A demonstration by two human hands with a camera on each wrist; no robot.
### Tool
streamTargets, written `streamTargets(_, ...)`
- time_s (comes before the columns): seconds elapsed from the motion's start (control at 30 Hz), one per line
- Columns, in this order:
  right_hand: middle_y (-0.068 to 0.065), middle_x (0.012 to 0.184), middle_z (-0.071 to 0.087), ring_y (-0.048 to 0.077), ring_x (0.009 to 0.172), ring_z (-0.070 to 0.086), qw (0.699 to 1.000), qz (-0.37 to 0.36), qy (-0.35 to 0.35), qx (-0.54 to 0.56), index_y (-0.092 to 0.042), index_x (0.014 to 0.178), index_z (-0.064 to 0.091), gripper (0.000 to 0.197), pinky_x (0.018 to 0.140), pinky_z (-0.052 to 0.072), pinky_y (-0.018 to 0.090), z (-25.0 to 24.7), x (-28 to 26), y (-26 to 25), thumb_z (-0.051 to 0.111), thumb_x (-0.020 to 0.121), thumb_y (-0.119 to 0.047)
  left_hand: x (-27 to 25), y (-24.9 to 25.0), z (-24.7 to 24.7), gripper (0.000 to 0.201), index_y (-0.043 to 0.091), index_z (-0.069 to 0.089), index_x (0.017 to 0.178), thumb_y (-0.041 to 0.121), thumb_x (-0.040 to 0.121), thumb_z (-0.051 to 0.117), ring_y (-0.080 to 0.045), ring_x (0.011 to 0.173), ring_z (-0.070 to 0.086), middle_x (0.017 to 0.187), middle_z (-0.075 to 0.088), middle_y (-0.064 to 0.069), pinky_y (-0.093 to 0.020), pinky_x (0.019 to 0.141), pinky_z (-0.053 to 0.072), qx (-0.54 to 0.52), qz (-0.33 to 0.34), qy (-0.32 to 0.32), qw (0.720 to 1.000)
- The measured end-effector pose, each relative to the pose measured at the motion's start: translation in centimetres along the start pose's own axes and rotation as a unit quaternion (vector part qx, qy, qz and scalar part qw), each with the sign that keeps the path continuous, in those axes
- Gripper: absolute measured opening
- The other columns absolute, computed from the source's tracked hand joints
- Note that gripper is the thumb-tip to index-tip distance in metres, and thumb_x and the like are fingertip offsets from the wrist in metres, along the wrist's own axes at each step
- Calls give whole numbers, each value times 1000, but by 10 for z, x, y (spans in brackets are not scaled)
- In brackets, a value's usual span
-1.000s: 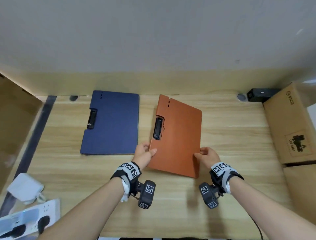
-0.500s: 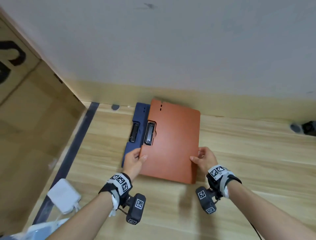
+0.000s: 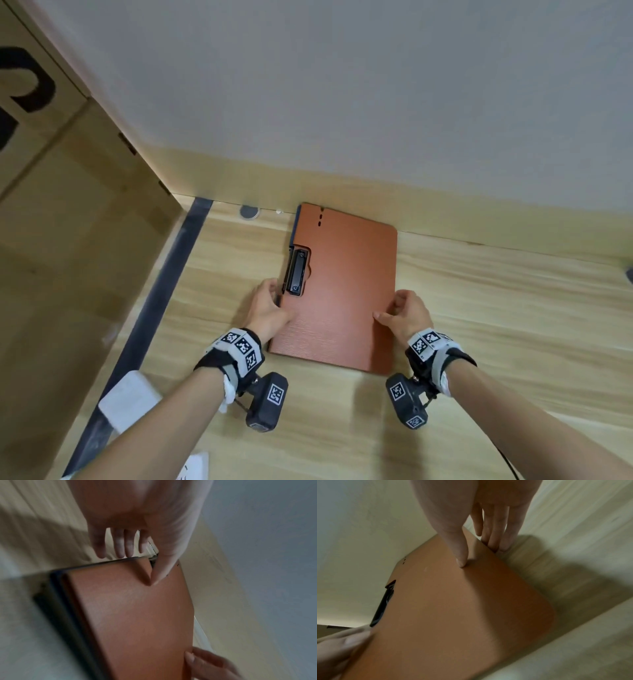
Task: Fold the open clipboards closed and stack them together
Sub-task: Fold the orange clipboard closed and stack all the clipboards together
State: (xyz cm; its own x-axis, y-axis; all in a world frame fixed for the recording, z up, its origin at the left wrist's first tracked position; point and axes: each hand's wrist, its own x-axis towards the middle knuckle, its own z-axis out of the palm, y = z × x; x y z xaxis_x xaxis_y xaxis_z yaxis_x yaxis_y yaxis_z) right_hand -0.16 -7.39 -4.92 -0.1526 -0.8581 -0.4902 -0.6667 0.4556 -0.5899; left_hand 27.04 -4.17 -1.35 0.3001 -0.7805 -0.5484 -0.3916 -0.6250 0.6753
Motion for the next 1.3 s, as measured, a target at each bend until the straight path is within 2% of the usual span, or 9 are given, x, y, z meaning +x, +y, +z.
streamTargets(0.13, 2, 116, 65, 17, 94, 61, 999, 15, -14, 34, -8, 124, 54, 62, 88, 50, 29, 4, 13, -2, 81, 73, -31, 28, 25, 1, 99, 7, 26, 150, 26, 72, 84, -28, 137, 41, 153, 38, -11, -37, 112, 36, 18, -44, -66, 997)
streamTargets(0.27, 7, 123, 63, 23, 110, 61, 990, 68, -21, 119, -3, 134, 48, 73, 97, 46, 30, 4, 21, 0, 82, 73, -27, 51, 40, 7, 106, 3, 36, 143, 41, 59, 87, -31, 129, 49, 144, 48, -14, -43, 109, 41, 10, -95, -88, 992)
streamTargets(0.43, 11, 119, 66, 26, 106, 64, 974, 119, -67, 181, 1, 128, 52, 76, 102, 47, 37, -1, 33, 11, 88, 65, -20, 61, 39, 11, 109, 1, 53, 130, 48, 39, 91, -29, 116, 59, 129, 62, -14, -41, 105, 46, -22, -134, -122, 983)
streamTargets(0.63, 10, 100, 71, 24, 92, 68, 975, 113, -116, 150, -1, 110, 59, 70, 94, 53, 40, -15, 20, 34, 93, 52, -20, 37, 36, 9, 86, 0, 47, 136, 31, 67, 88, -28, 134, 42, 139, 52, -8, -37, 106, 33, -11, -155, -188, 970)
streamTargets(0.73, 10, 96, 72, 24, 89, 69, 975, 94, -117, 167, -3, 103, 57, 63, 87, 55, 41, -34, 6, 39, 92, 52, -15, 18, 39, 17, 86, 4, 47, 132, 24, 61, 91, -24, 122, 52, 129, 56, -3, -37, 105, 41, -18, -112, -160, 981)
streamTargets(0.87, 7, 93, 64, 15, 77, 63, 976, 47, -56, 205, -4, 104, 47, 54, 61, 49, 21, -75, -21, 34, 83, 65, 5, -17, 68, 28, 77, 12, 53, 125, 14, 59, 92, -22, 102, 63, 114, 67, -9, -39, 91, 53, -69, -29, -127, 989)
streamTargets(1.03, -3, 107, 65, 10, 93, 64, 978, -57, 10, 201, -18, 117, 51, 63, 88, 49, 27, -135, -48, 37, 82, 67, 6, -72, 116, 51, 77, 13, 48, 121, 14, 58, 92, -20, 104, 60, 110, 62, 0, -35, 90, 50, -64, 100, -72, 990)
streamTargets(1.2, -14, 96, 69, 13, 93, 67, 981, -88, 85, 149, -28, 105, 58, 56, 89, 54, 36, -185, -72, 65, 87, 63, -6, -120, 128, 86, 71, 28, 53, 114, 19, 56, 93, -1, 92, 62, 103, 65, 16, -24, 83, 48, -61, 202, -29, 977)
streamTargets(1.3, -16, 87, 68, 9, 84, 67, 983, -92, 100, 127, -31, 93, 58, 46, 80, 53, 30, -199, -90, 85, 89, 63, -15, -140, 113, 112, 62, 30, 58, 110, 18, 59, 90, 0, 93, 64, 98, 68, 17, -25, 81, 52, -66, 208, -26, 976)
